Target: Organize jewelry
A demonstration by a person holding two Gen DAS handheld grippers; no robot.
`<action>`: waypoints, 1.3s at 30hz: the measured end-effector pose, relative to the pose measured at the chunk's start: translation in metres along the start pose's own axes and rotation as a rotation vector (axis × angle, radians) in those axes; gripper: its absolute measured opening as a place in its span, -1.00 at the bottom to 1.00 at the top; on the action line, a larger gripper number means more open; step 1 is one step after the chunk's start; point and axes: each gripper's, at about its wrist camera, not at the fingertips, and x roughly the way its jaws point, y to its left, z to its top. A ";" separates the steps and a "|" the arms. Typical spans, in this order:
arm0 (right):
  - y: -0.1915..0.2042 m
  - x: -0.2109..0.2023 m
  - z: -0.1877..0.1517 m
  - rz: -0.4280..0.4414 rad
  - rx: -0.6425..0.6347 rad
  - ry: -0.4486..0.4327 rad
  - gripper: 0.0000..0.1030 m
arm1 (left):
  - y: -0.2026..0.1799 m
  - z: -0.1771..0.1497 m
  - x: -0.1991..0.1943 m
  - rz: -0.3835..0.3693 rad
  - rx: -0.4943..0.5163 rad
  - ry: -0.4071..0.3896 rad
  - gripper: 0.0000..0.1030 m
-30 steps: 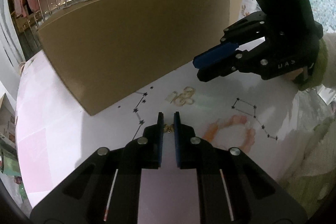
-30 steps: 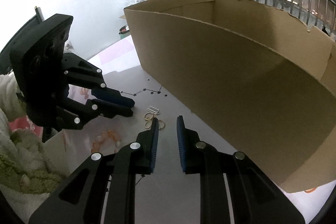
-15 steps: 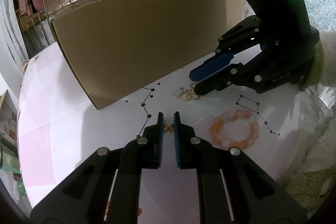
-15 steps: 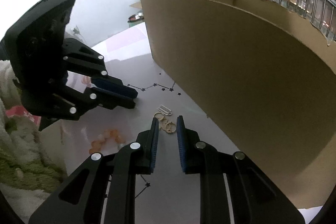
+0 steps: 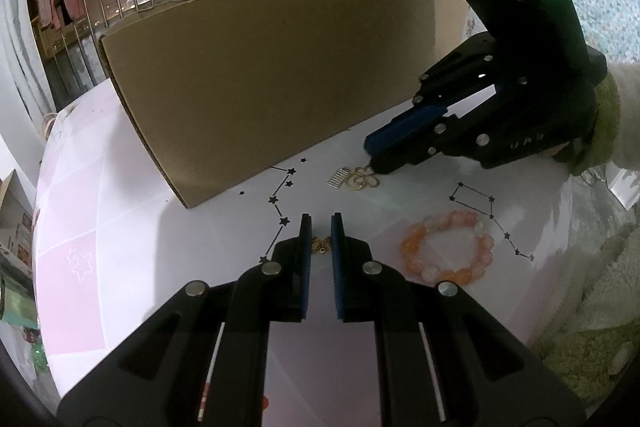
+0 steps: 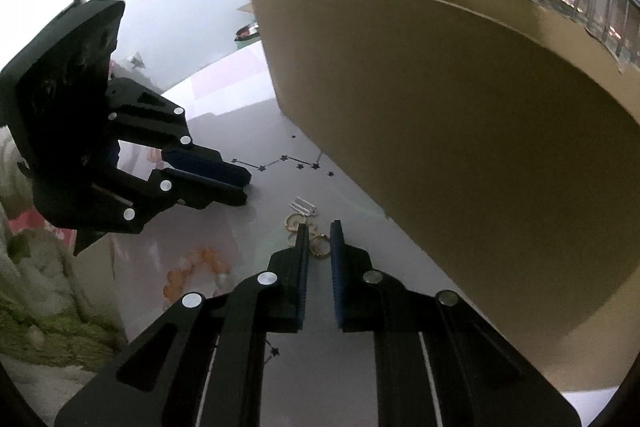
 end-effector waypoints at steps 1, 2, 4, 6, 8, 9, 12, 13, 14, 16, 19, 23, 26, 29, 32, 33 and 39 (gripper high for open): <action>-0.002 -0.002 -0.002 0.000 0.011 -0.003 -0.83 | 0.000 0.000 0.000 0.001 0.001 0.000 -0.83; -0.004 -0.006 -0.005 0.002 0.027 -0.004 -0.89 | 0.001 -0.001 -0.001 0.000 0.001 0.000 -0.83; -0.007 -0.009 -0.008 -0.009 0.045 -0.006 -0.89 | 0.000 -0.001 -0.001 0.000 0.000 0.000 -0.83; -0.007 -0.014 -0.014 -0.023 0.057 -0.004 -0.89 | 0.001 -0.001 -0.001 0.001 0.002 -0.002 -0.83; -0.006 -0.018 -0.018 -0.029 0.067 -0.006 -0.89 | 0.000 -0.001 -0.001 0.001 0.000 -0.002 -0.83; -0.006 -0.020 -0.020 -0.033 0.071 -0.008 -0.89 | 0.000 -0.001 -0.001 0.001 0.001 -0.002 -0.83; -0.004 -0.025 -0.019 -0.039 0.066 -0.025 -0.86 | 0.000 -0.001 -0.001 0.002 0.004 -0.001 -0.83; -0.003 -0.025 -0.018 -0.039 0.056 -0.024 -0.86 | -0.001 0.000 -0.001 0.002 0.005 -0.001 -0.83; -0.002 -0.024 -0.015 -0.045 0.045 -0.021 -0.83 | -0.001 0.000 -0.001 0.002 0.006 0.000 -0.83; 0.000 -0.023 -0.014 -0.058 0.018 -0.015 -0.76 | -0.002 0.000 -0.001 0.005 0.007 0.001 -0.83; 0.001 -0.014 -0.008 -0.054 -0.028 0.009 -0.74 | -0.004 0.001 -0.001 0.009 0.006 0.000 -0.83; 0.005 -0.008 -0.007 -0.049 -0.069 0.026 -0.74 | -0.004 0.001 -0.001 0.009 0.006 -0.001 -0.83; 0.004 -0.008 -0.006 -0.038 -0.057 0.029 -0.78 | -0.004 0.001 0.000 0.009 0.003 -0.001 -0.83; 0.001 -0.010 -0.007 -0.033 -0.029 0.021 -0.78 | -0.003 0.000 -0.001 0.010 0.002 -0.004 -0.83; -0.001 -0.012 -0.009 -0.034 -0.010 0.015 -0.78 | -0.002 -0.001 -0.001 0.010 -0.001 -0.006 -0.83; -0.002 -0.012 -0.009 -0.033 -0.004 0.013 -0.79 | -0.002 -0.001 -0.001 0.010 0.000 -0.007 -0.83; -0.004 -0.015 -0.011 -0.047 0.017 0.011 -0.91 | -0.002 -0.001 -0.001 -0.001 0.007 -0.008 -0.83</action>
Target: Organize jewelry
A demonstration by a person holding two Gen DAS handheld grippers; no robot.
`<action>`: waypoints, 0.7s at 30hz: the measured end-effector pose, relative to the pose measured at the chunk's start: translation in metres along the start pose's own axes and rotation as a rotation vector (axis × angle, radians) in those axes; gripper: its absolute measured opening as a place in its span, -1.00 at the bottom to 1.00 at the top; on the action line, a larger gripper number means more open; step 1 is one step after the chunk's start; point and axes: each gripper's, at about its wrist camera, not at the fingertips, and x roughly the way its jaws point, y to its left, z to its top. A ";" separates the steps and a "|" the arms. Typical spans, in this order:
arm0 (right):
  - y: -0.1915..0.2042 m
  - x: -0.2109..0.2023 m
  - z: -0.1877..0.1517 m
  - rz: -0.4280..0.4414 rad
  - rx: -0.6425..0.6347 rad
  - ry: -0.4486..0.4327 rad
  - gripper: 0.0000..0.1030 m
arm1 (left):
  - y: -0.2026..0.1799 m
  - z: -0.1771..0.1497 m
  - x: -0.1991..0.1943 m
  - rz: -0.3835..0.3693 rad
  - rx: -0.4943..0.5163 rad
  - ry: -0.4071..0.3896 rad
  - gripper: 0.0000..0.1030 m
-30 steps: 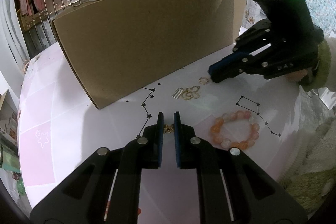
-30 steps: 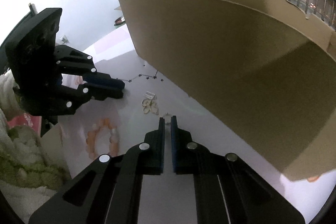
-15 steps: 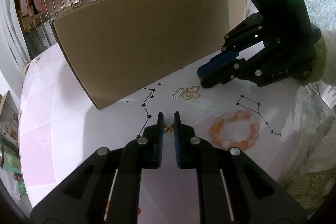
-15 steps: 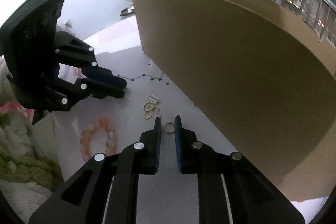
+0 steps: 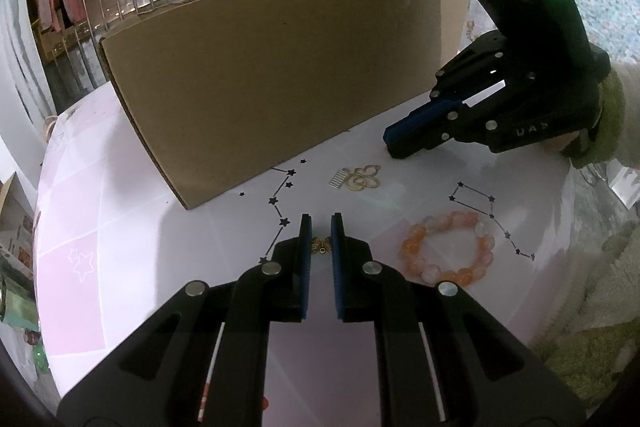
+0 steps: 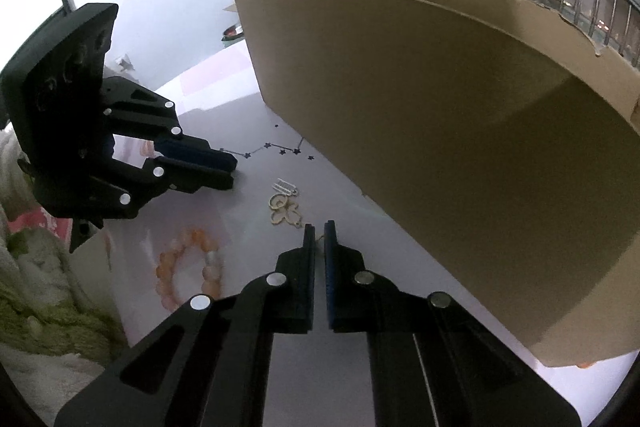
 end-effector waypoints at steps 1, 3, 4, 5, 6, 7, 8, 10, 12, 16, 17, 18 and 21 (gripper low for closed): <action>0.000 0.000 0.000 0.001 0.003 0.000 -0.91 | 0.000 0.000 0.000 -0.002 0.003 -0.002 -0.83; 0.001 -0.004 -0.001 0.001 0.007 -0.005 -0.91 | 0.001 -0.001 -0.001 -0.004 0.006 -0.002 -0.83; 0.002 -0.005 -0.002 -0.003 0.006 -0.004 -0.91 | 0.001 -0.001 -0.001 -0.004 0.007 -0.003 -0.83; 0.002 -0.007 -0.003 -0.015 0.008 -0.003 -0.91 | 0.002 -0.002 -0.001 -0.004 0.007 -0.004 -0.83; 0.002 -0.009 -0.003 -0.017 0.017 -0.002 -0.91 | 0.002 -0.002 -0.001 -0.004 0.007 -0.004 -0.83; 0.002 -0.009 -0.003 -0.014 0.026 -0.001 -0.91 | 0.002 -0.002 -0.001 -0.004 0.006 -0.005 -0.83; 0.001 -0.010 -0.004 -0.012 0.038 -0.001 -0.91 | 0.003 -0.002 -0.001 -0.004 0.005 -0.006 -0.83; 0.001 -0.011 -0.006 -0.023 0.046 0.003 -0.91 | 0.003 -0.003 0.000 -0.003 0.006 -0.008 -0.83; 0.000 -0.010 -0.006 -0.024 0.065 0.003 -0.91 | 0.004 -0.003 -0.001 -0.005 0.004 -0.009 -0.83; -0.002 -0.005 -0.001 -0.036 0.073 0.005 -0.91 | 0.005 -0.004 -0.001 -0.004 0.004 -0.010 -0.83; -0.002 -0.003 0.000 -0.032 0.074 0.009 -0.91 | 0.005 -0.004 -0.001 -0.004 0.003 -0.010 -0.83; -0.001 0.000 0.002 -0.026 0.075 0.018 -0.91 | 0.006 -0.005 -0.001 -0.003 0.003 -0.010 -0.83; 0.002 0.006 0.003 0.019 0.091 0.034 -0.91 | 0.006 -0.006 -0.002 -0.001 0.004 -0.011 -0.83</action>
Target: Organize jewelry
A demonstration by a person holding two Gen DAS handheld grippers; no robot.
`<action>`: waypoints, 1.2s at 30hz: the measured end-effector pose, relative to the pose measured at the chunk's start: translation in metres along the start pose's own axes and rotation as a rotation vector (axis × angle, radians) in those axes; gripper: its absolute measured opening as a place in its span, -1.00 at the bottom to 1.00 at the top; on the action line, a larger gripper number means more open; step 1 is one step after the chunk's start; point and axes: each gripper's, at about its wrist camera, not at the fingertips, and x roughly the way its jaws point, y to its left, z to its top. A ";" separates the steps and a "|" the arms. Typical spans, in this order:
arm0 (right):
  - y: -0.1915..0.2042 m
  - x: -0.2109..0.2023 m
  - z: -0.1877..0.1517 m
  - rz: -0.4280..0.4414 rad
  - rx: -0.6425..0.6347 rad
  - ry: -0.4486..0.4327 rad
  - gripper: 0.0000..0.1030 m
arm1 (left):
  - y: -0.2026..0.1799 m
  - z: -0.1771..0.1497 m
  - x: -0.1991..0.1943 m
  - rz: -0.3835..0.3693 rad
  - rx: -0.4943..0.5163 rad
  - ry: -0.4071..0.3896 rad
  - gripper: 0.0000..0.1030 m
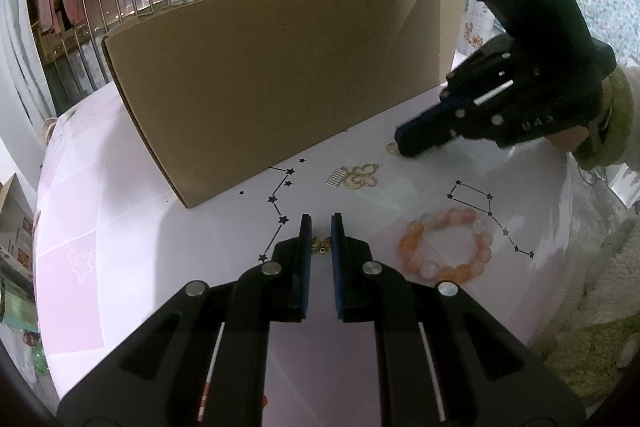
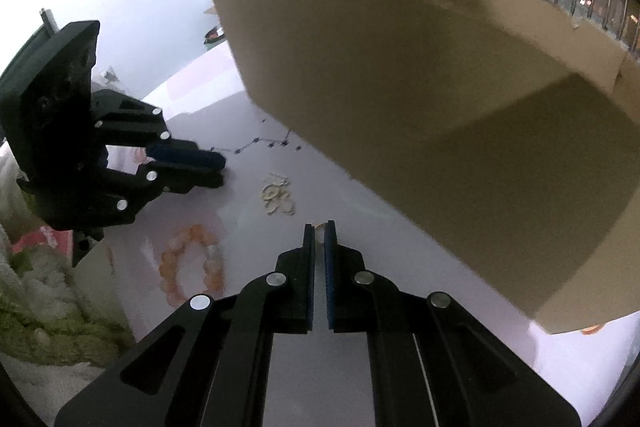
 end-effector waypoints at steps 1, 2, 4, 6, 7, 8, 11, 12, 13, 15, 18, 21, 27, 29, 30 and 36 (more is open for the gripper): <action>0.002 0.000 0.000 0.013 0.001 0.001 -0.91 | 0.000 0.000 0.000 0.000 -0.001 0.000 -0.83; 0.004 -0.002 0.000 0.015 -0.003 -0.006 -0.90 | 0.000 0.000 0.000 -0.001 -0.001 0.000 -0.83; 0.004 -0.005 0.002 0.011 0.003 -0.019 -0.90 | 0.001 0.000 0.000 -0.001 0.000 0.000 -0.83; -0.002 -0.006 0.004 -0.007 0.027 -0.028 -0.89 | 0.000 0.000 0.000 -0.001 0.001 0.000 -0.83; -0.004 -0.005 0.004 -0.010 0.032 -0.027 -0.89 | 0.000 0.001 0.000 -0.001 0.000 0.001 -0.83; -0.005 -0.004 0.003 -0.010 0.039 -0.024 -0.89 | 0.000 0.001 0.000 -0.001 0.000 0.001 -0.83; -0.001 0.001 0.001 0.018 0.041 -0.004 -0.89 | 0.000 0.000 0.000 0.000 0.000 0.001 -0.83; 0.003 0.002 0.000 0.035 0.036 0.001 -0.89 | 0.000 0.000 0.000 0.000 -0.001 0.001 -0.83; 0.007 0.000 -0.002 0.054 0.033 0.002 -0.89 | 0.000 0.000 0.000 0.000 -0.002 0.001 -0.83; 0.011 -0.001 -0.002 0.086 0.030 -0.006 -0.88 | 0.000 0.000 -0.001 0.001 -0.003 -0.001 -0.83; 0.012 -0.005 -0.001 0.065 0.001 -0.024 -0.86 | 0.001 0.000 0.000 0.000 -0.005 0.000 -0.83; 0.008 -0.006 0.003 0.029 -0.051 -0.032 -0.58 | 0.002 0.000 0.000 -0.001 0.000 0.002 -0.83; 0.001 -0.002 0.006 0.030 -0.174 -0.011 -0.48 | 0.003 0.001 -0.001 -0.001 0.002 0.004 -0.83; 0.000 0.001 0.008 0.044 -0.191 -0.004 -0.48 | 0.004 0.001 -0.001 0.000 -0.004 0.003 -0.83; 0.001 0.004 0.008 0.049 -0.205 -0.002 -0.48 | 0.004 0.001 -0.001 0.000 -0.006 0.003 -0.83; 0.007 0.012 0.008 0.051 -0.271 0.001 -0.60 | 0.005 0.002 0.000 -0.003 -0.003 0.004 -0.83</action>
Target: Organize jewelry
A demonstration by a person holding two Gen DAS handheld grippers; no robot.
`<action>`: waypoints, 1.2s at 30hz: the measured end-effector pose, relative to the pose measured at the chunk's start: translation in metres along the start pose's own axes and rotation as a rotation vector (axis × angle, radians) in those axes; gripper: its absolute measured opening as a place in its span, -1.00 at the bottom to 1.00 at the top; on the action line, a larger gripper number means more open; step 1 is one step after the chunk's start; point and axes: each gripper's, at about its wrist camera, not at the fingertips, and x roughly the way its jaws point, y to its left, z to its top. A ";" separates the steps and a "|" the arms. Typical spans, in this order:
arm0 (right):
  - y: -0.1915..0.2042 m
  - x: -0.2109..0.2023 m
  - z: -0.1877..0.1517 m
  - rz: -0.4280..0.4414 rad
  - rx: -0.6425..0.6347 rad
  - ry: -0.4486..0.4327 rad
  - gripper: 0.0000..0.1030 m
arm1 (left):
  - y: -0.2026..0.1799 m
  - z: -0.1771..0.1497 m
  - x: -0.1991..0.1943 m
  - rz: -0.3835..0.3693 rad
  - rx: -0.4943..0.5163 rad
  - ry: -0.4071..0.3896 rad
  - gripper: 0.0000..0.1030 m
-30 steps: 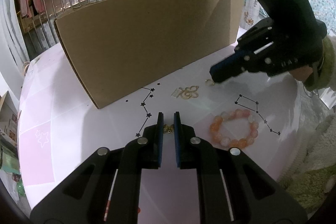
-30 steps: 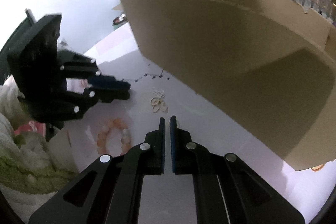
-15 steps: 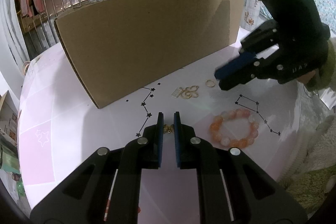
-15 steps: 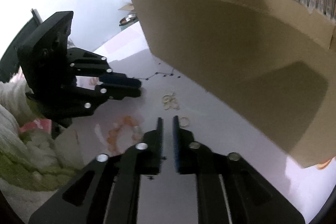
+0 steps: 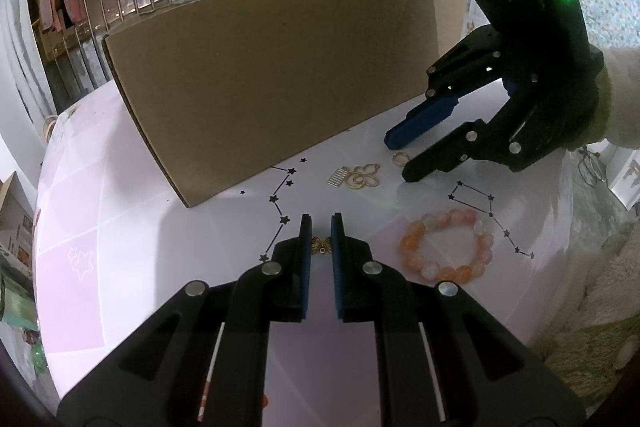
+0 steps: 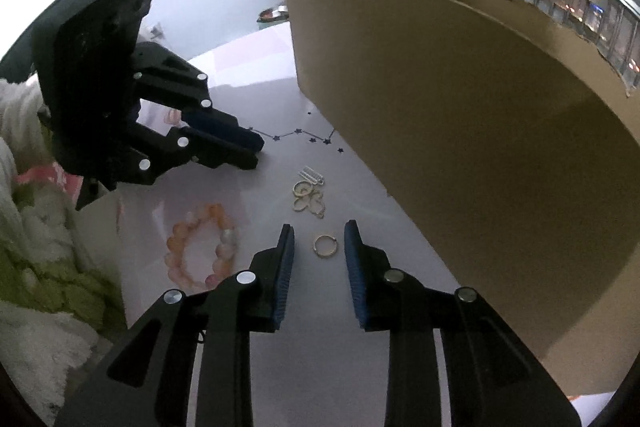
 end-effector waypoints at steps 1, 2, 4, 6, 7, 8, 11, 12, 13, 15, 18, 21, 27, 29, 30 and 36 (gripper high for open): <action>-0.001 -0.001 0.000 0.007 0.001 -0.001 -0.74 | 0.000 0.000 0.000 0.000 0.001 0.000 -0.83; -0.002 -0.001 0.000 0.016 0.008 -0.004 -0.77 | 0.000 0.000 0.000 0.001 0.003 0.000 -0.83; -0.003 -0.001 -0.001 0.020 0.006 -0.012 -0.77 | -0.001 0.000 0.001 0.002 0.004 0.000 -0.83; -0.003 -0.001 -0.002 0.023 0.009 -0.018 -0.78 | -0.002 0.001 0.001 0.003 0.005 0.000 -0.83; -0.003 -0.001 -0.002 0.026 0.015 -0.020 -0.78 | -0.002 0.001 0.001 0.005 0.008 0.000 -0.83; -0.003 0.000 -0.002 0.027 0.018 -0.021 -0.78 | -0.002 0.001 0.001 0.006 0.009 0.000 -0.83; -0.004 -0.001 -0.002 0.021 0.026 -0.028 -0.81 | -0.003 0.001 0.001 0.006 0.012 0.001 -0.83; -0.005 -0.002 -0.003 0.021 0.031 -0.029 -0.90 | -0.003 0.001 0.001 0.006 0.014 0.001 -0.83; -0.005 -0.002 -0.003 0.021 0.036 -0.027 -0.93 | -0.003 0.000 0.001 0.006 0.015 0.001 -0.83; -0.005 -0.002 -0.004 0.017 0.038 -0.024 -0.93 | -0.004 0.001 0.001 0.007 0.018 0.002 -0.83; -0.004 -0.005 -0.003 0.022 0.040 -0.028 -0.93 | -0.005 0.001 0.001 0.008 0.022 0.004 -0.83; -0.003 -0.009 -0.001 0.022 0.028 -0.031 -0.92 | -0.006 0.002 0.000 0.008 0.025 0.006 -0.83; -0.003 -0.008 0.002 0.022 -0.018 -0.001 -0.62 | -0.006 0.002 0.000 0.009 0.026 0.007 -0.83; -0.004 -0.008 0.001 0.030 -0.035 0.010 -0.61 | -0.006 0.002 0.000 0.008 0.028 0.009 -0.83; -0.003 -0.008 0.002 0.028 -0.049 0.015 -0.61 | -0.006 0.002 0.000 0.007 0.029 0.010 -0.83; -0.010 -0.001 0.003 0.057 -0.083 0.044 -0.61 | -0.008 0.003 0.001 0.006 0.035 0.014 -0.83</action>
